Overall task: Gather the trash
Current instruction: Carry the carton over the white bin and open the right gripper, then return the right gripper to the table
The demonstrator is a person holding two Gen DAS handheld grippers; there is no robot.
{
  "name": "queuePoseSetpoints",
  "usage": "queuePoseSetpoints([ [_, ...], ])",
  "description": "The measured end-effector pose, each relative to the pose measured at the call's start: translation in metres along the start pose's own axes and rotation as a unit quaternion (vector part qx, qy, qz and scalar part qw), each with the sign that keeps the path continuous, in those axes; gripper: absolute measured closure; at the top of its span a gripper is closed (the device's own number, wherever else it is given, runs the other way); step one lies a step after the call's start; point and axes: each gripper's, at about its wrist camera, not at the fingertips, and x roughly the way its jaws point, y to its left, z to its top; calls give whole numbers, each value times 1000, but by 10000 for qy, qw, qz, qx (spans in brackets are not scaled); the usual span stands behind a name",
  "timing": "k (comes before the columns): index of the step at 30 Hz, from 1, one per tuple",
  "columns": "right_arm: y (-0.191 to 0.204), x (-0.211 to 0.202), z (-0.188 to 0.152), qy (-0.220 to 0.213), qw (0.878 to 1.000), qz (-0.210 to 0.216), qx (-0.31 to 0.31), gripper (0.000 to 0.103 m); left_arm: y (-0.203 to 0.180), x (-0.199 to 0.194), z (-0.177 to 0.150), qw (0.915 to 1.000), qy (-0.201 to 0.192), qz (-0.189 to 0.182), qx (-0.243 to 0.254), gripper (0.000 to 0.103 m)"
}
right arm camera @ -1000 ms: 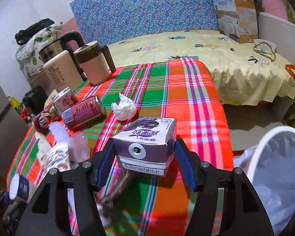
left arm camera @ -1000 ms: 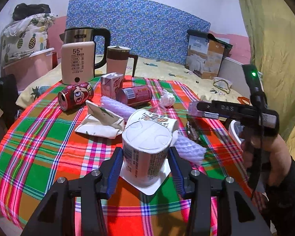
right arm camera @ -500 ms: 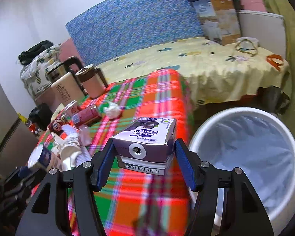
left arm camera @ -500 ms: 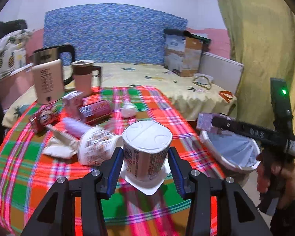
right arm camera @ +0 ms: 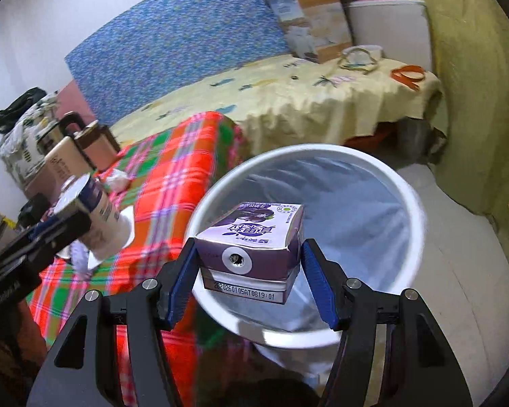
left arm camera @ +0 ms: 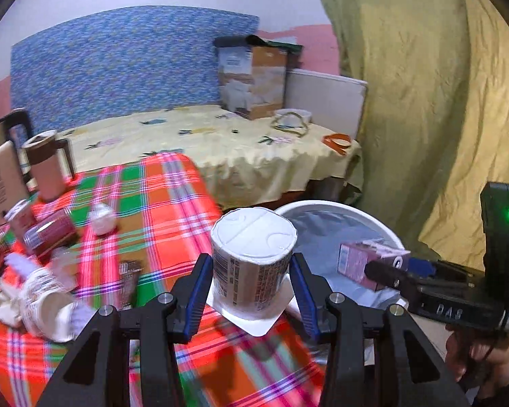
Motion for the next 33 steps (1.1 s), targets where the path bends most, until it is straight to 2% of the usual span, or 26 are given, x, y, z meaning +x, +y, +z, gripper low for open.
queuePoseSetpoints([
  [7, -21, 5, -6, 157, 9996, -207, 114, 41, -29, 37, 12, 9994, 210, -266, 98, 56],
  [16, -34, 14, -9, 382, 9989, -268, 82, 40, -38, 67, 9, 9977, 460, -479, 143, 56],
  [24, -38, 15, -15, 544, 9979, -342, -25, 40, -37, 80, 1, 9950, 656, -750, 99, 54],
  [33, -38, 5, -16, 427, 9986, -315, 53, 39, -30, 78, -4, 9946, 729, -736, 43, 54],
])
